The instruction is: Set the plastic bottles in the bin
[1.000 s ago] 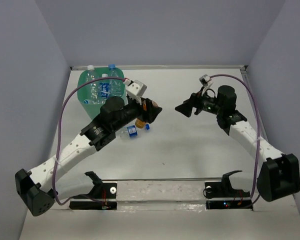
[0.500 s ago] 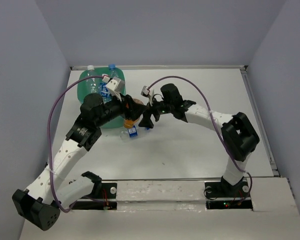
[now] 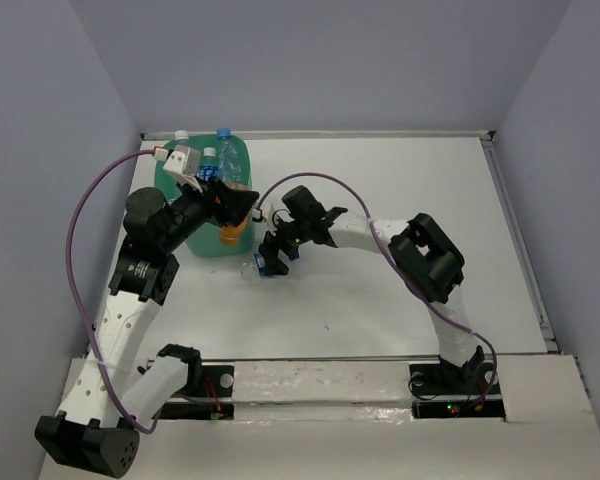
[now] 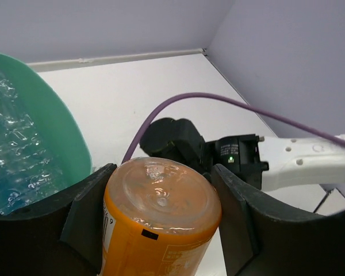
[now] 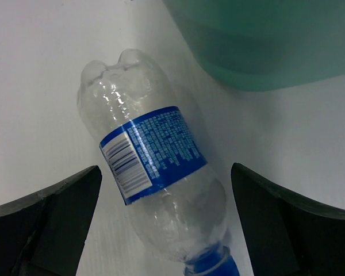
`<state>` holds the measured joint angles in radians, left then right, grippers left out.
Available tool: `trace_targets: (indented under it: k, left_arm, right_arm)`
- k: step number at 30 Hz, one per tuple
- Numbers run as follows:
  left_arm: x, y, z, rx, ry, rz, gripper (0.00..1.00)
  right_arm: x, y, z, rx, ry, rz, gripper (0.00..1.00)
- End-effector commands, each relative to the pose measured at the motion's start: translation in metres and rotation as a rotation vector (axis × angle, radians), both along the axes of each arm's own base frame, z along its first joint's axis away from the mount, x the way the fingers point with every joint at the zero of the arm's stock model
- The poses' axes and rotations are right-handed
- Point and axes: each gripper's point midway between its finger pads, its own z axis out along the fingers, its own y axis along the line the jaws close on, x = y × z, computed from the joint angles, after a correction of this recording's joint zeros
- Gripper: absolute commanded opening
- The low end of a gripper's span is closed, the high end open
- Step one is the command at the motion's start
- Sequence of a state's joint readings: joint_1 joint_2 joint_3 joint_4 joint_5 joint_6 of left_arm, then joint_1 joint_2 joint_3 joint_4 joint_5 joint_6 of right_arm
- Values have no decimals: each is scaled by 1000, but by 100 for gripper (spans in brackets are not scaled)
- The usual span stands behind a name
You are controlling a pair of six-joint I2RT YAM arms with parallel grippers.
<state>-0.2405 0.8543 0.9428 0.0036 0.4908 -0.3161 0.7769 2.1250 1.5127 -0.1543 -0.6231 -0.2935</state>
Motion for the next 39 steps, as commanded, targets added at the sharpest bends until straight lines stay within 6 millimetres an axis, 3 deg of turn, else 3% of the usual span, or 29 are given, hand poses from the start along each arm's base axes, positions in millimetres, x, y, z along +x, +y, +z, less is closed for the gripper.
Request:
trace_targets:
  k: [1,3,4,6,7,9,11,13,14,16,18,21,22,24,26,28,31,33,35,36,37,38,39]
  left_arm:
    - [2,11,36,-61,-79,51,37]
    - [8,20,39,-81,-78,96,37]
    - [12,23,41,-89,-85,115,37]
    - [23,32,42,-110,-83,177,37]
    - [27,34,42,-120,-78,189,37]
    - [39,41,40,-148,-53,220,37]
    - [48,52,49,-165,-65,282,37]
    - [60,62,52,-159,-66,341,37]
    - [65,71,61,-167,-84,397,37]
    - [78,77,62,-162,-85,442,37]
    - [92,85,71,-165,-103,492,37]
    - [101,88,89,-189,-154,514,37]
    - [108,89,91,-190,-167,523,38]
    - [121,95,91,-186,-179,565,38]
    - [132,98,84,-158,-174,586,38]
    - [144,100,64,-113,-161,600,39]
    - [147,101,51,-93,-179,607,41]
    - [148,106,35,-69,-163,649,43]
    - [148,106,24,-41,-151,660,57]
    - [147,106,20,-31,-141,661,70]
    - [145,105,19,-27,-139,661,79]
    - [143,103,17,-15,-135,657,94]
    - [138,104,23,-22,-147,660,99]
  right_arm:
    - [3,13,6,10,-39,17,100]
    - [-4,12,-3,4,-24,4,97]
    - [0,16,7,47,-53,-8,89]
    - [-3,12,4,66,-39,-50,74]
    - [0,16,23,126,-62,-71,61]
    - [-7,9,24,148,-54,-91,53]
    - [-7,10,53,227,-80,-122,50]
    - [-13,4,63,276,-92,-143,46]
    - [-16,0,85,321,-101,-161,45]
    - [-24,-7,95,363,-116,-161,44]
    - [-33,-12,125,429,-120,-170,44]
    - [-43,-23,136,456,-125,-174,43]
    - [-47,-27,149,479,-141,-174,43]
    - [-50,-33,152,481,-147,-183,43]
    - [-56,-40,163,499,-166,-187,43]
    - [-57,-46,179,525,-193,-206,42]
    - [-57,-53,193,542,-217,-233,42]
    - [-58,-57,213,580,-234,-252,40]
    - [-55,-58,236,624,-250,-276,40]
    - [-52,-60,246,642,-258,-299,40]
    - [-49,-59,253,655,-260,-314,40]
    - [-46,-58,272,690,-265,-330,40]
    - [-40,-58,276,698,-266,-357,40]
